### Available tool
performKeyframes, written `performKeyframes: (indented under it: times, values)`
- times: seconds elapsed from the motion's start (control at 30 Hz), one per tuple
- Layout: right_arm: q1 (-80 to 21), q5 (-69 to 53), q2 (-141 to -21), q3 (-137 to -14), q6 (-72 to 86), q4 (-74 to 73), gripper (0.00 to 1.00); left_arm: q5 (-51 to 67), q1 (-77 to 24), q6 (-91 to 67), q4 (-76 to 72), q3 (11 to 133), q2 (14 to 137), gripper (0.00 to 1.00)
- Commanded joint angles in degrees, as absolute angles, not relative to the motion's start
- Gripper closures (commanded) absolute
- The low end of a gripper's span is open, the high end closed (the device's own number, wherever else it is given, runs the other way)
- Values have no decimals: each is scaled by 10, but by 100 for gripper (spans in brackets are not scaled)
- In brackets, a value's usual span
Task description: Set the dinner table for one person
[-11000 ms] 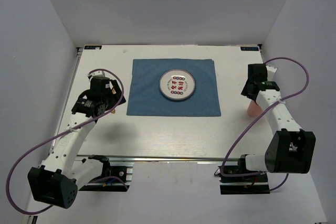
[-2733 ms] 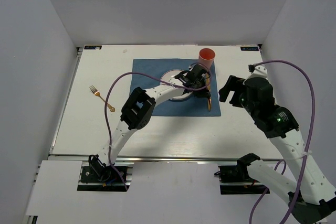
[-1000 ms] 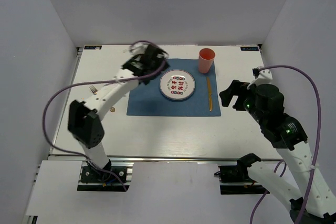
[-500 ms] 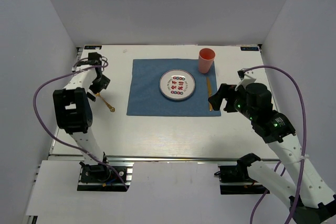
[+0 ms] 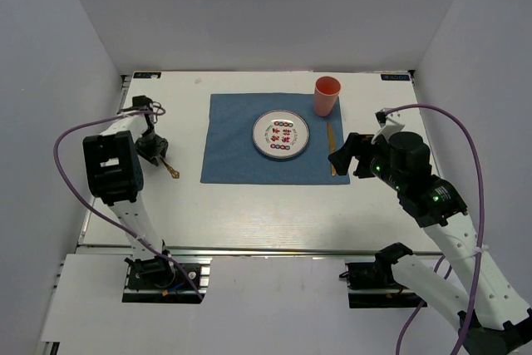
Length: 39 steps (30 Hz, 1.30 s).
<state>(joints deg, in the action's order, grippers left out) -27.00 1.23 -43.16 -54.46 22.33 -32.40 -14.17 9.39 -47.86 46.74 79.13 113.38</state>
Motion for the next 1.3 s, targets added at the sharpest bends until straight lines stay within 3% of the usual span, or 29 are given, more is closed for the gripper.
performKeyframes:
  times: [0.0,0.03,0.13,0.17,0.33,0.47,0.6,0.7,0.87,1.27]
  values:
    - [-268,6,-425,-561,221,-301,11,-113,108,-467,422,746,1128,54]
    - [-268,6,-426,-562,219,-301,11,-110,113,-467,419,737,1129,56]
    - [-269,9,-425,-572,219,-303,11,-94,120,-456,424,743,1138,84]
    - [-268,10,-425,-575,218,-303,11,-91,125,-448,431,751,1137,100]
    - [-269,13,-418,-577,208,-302,11,-85,99,-354,440,819,1065,100]
    - [-268,19,-410,-570,193,-302,11,93,74,-266,327,797,969,100]
    - [-268,6,-410,-563,166,-301,11,221,16,-190,307,822,982,100]
    - [-269,-64,-396,-556,143,-292,11,209,-36,-165,331,859,1033,100]
    - [-268,-59,-392,-568,135,-318,11,134,-107,-136,403,929,1115,100]
    - [-269,-71,-374,-564,129,-336,11,52,-141,-125,458,959,1179,100]
